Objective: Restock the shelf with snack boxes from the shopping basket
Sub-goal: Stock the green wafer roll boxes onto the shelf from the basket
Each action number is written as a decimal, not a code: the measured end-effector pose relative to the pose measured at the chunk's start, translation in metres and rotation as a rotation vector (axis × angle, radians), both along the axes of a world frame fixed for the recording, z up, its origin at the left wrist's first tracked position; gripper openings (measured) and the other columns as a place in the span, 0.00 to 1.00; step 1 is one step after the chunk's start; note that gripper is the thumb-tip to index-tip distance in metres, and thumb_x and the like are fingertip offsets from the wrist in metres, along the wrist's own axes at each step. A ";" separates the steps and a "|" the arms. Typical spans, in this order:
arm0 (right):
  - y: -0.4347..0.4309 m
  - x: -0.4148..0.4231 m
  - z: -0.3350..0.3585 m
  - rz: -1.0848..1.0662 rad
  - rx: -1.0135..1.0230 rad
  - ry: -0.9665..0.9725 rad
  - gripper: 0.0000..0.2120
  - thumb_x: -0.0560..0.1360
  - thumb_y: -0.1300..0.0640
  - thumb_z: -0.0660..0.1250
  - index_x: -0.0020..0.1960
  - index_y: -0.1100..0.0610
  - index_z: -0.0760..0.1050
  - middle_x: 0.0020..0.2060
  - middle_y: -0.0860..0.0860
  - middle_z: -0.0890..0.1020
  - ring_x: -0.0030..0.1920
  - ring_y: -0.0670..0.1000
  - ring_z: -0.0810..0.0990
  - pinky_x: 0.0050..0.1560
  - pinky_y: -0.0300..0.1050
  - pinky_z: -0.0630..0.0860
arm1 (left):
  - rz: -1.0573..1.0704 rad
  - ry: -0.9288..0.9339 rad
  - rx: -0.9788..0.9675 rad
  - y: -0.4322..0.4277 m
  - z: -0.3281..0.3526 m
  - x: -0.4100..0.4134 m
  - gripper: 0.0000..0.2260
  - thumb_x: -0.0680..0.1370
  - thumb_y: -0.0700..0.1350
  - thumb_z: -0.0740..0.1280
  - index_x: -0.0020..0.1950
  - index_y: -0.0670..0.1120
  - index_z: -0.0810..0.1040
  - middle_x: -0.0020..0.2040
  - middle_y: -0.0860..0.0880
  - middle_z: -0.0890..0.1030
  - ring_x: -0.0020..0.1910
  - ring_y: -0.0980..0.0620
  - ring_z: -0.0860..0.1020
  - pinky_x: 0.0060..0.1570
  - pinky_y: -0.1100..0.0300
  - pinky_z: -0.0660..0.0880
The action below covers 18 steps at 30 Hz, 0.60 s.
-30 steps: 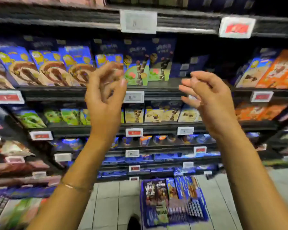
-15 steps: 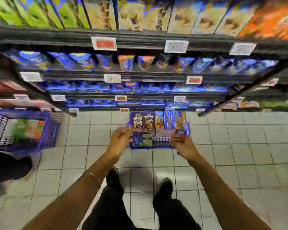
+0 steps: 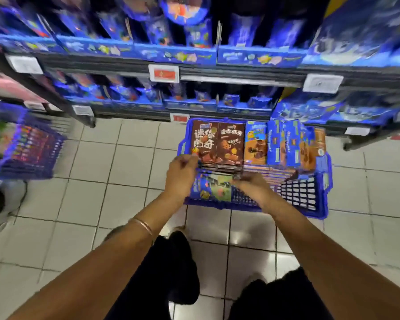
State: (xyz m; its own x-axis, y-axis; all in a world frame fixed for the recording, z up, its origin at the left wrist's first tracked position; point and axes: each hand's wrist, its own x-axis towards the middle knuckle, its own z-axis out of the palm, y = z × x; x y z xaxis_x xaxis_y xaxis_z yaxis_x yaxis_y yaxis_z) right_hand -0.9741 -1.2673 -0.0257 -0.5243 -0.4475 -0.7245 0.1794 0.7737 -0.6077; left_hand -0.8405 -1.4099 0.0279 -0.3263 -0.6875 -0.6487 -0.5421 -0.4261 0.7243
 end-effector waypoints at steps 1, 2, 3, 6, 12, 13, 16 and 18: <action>-0.008 -0.002 -0.030 0.008 -0.050 -0.042 0.14 0.75 0.57 0.75 0.59 0.59 0.82 0.51 0.51 0.84 0.50 0.50 0.80 0.46 0.33 0.76 | 0.030 0.029 -0.009 -0.004 -0.028 -0.007 0.10 0.84 0.49 0.67 0.44 0.49 0.77 0.50 0.42 0.87 0.49 0.42 0.86 0.48 0.53 0.78; -0.014 -0.004 -0.057 0.026 -0.090 -0.092 0.18 0.75 0.59 0.75 0.64 0.60 0.80 0.55 0.51 0.83 0.54 0.49 0.81 0.48 0.31 0.77 | 0.066 0.055 -0.017 -0.007 -0.052 -0.015 0.11 0.85 0.48 0.67 0.43 0.49 0.77 0.46 0.43 0.87 0.46 0.43 0.85 0.43 0.57 0.76; -0.017 -0.004 -0.077 0.052 -0.114 -0.134 0.19 0.75 0.60 0.75 0.65 0.59 0.79 0.58 0.51 0.83 0.57 0.50 0.81 0.54 0.36 0.78 | 0.096 0.084 -0.013 -0.009 -0.068 -0.021 0.12 0.85 0.48 0.66 0.42 0.48 0.77 0.41 0.46 0.85 0.40 0.46 0.85 0.36 0.61 0.74; -0.016 0.002 -0.124 0.065 -0.179 -0.185 0.11 0.75 0.61 0.75 0.57 0.55 0.79 0.58 0.51 0.83 0.51 0.42 0.83 0.55 0.37 0.79 | 0.147 0.139 0.054 -0.008 -0.105 -0.035 0.14 0.87 0.53 0.61 0.51 0.47 0.80 0.38 0.51 0.84 0.26 0.56 0.80 0.25 0.66 0.68; 0.001 0.002 -0.145 -0.020 -0.326 -0.148 0.14 0.77 0.67 0.70 0.63 0.65 0.78 0.48 0.49 0.87 0.48 0.43 0.84 0.41 0.27 0.76 | 0.199 0.213 0.302 -0.004 -0.114 -0.034 0.19 0.86 0.61 0.57 0.47 0.51 0.78 0.43 0.54 0.83 0.38 0.54 0.79 0.34 0.59 0.64; 0.003 -0.001 -0.142 -0.025 -0.313 -0.121 0.12 0.77 0.67 0.70 0.60 0.64 0.79 0.39 0.44 0.87 0.39 0.38 0.83 0.36 0.26 0.75 | 0.226 0.234 0.310 -0.005 -0.110 -0.032 0.19 0.86 0.62 0.57 0.46 0.51 0.78 0.42 0.54 0.82 0.38 0.54 0.79 0.33 0.59 0.64; 0.013 -0.012 -0.127 -0.072 -0.248 -0.064 0.03 0.76 0.62 0.74 0.48 0.58 0.81 0.37 0.48 0.85 0.36 0.43 0.80 0.37 0.35 0.75 | 0.294 0.275 0.276 -0.005 -0.092 -0.025 0.17 0.86 0.60 0.59 0.48 0.51 0.77 0.38 0.55 0.83 0.35 0.55 0.79 0.32 0.61 0.64; 0.025 -0.020 -0.120 -0.093 -0.232 -0.036 0.06 0.76 0.57 0.74 0.52 0.58 0.82 0.46 0.53 0.86 0.43 0.50 0.82 0.43 0.42 0.77 | 0.319 0.283 0.207 -0.002 -0.083 -0.021 0.15 0.86 0.58 0.61 0.47 0.51 0.77 0.37 0.55 0.83 0.31 0.57 0.79 0.34 0.60 0.66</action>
